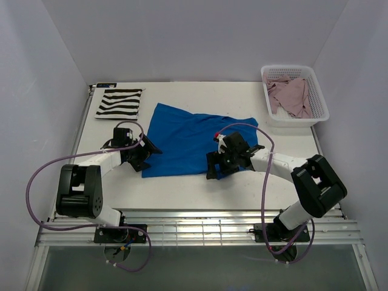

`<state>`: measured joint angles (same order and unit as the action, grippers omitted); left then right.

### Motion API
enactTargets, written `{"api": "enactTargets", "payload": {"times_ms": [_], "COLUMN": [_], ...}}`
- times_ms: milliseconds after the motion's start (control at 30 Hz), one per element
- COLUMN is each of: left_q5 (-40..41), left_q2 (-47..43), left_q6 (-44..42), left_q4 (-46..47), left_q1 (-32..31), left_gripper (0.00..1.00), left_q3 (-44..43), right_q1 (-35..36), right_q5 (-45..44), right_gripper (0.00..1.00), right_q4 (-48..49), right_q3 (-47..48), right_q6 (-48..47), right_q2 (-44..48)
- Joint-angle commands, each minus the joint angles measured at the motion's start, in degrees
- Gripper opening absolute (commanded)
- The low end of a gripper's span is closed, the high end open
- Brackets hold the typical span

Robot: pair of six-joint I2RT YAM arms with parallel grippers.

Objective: Fold and stack the tank tops
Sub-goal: Flatten the tank top out

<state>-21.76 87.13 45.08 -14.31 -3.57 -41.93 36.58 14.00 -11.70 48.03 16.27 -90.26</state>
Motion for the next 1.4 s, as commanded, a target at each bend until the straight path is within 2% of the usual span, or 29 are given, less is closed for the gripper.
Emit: {"api": "enactTargets", "payload": {"times_ms": [0, 200, 333, 433, 533, 567, 667, 800, 900, 1033, 1067, 1200, 1367], "left_q5": [0.3, 1.8, 0.8, 2.1, 4.9, 5.8, 7.8, 9.6, 12.5, 9.7, 8.2, 7.1, 4.7], "left_q2": [-3.1, -10.6, -18.2, -21.9, -20.2, -18.9, -11.6, -0.3, 9.1, 22.2, 27.1, 35.9, 43.5], "left_q6": [0.4, 1.3, 1.3, 1.1, -0.1, -0.9, -2.4, -5.4, -7.9, -13.4, -14.0, -15.7, -18.0], "left_q4": [-3.1, -12.1, -18.4, -20.6, -20.2, -19.8, -16.1, -11.5, -9.3, -8.2, -8.8, -9.1, -10.0], "left_q1": [-0.6, -0.9, -1.3, -1.5, -1.7, -1.7, -1.7, -1.8, -1.7, -1.6, -1.7, -1.6, -1.6], "left_gripper": [0.98, 0.98, 0.98, 0.98, 0.98, 0.98, 0.98, 0.98, 0.98, 0.98, 0.98, 0.98, 0.95], "left_q3": [4.7, 8.1, 7.0, 2.1, -5.3, -7.2, -14.1, -23.6, -31.9, -44.1, -48.8, -57.4, -63.8], "right_q1": [2.1, 2.3, 2.2, 1.6, -3.5, -7.3, -11.3, -12.6, -14.7, -17.4, -17.6, -17.6, -17.6], "right_q5": [3.5, 6.8, 6.2, 1.7, -1.3, -1.1, -3.7, -7.4, -10.3, -8.8, -8.1, -6.1, -4.5], "right_gripper": [0.9, 0.9, 0.9, 0.9, 0.9, 0.9, 0.9, 0.9, 0.9, 0.9, 0.9, 0.9, 0.9], "right_q4": [-5.3, -9.4, -13.5, -16.7, -17.0, -16.8, -15.8, -15.4, -15.6, -16.0, -16.9, -17.1, -16.6], "right_q3": [-5.7, -8.6, -3.3, 1.7, 7.6, 10.8, 16.5, 29.1, 34.8, 44.1, 45.5, 49.5, 52.2], "right_q6": [3.4, 3.6, 1.4, -0.2, -0.6, -1.0, -3.3, -5.8, -5.0, -3.0, -3.0, -1.3, 0.2], "right_q2": [3.1, 8.5, 11.9, 13.5, 13.4, 12.8, 8.3, -3.0, -10.0, -17.9, -20.8, -26.2, -30.4]}}
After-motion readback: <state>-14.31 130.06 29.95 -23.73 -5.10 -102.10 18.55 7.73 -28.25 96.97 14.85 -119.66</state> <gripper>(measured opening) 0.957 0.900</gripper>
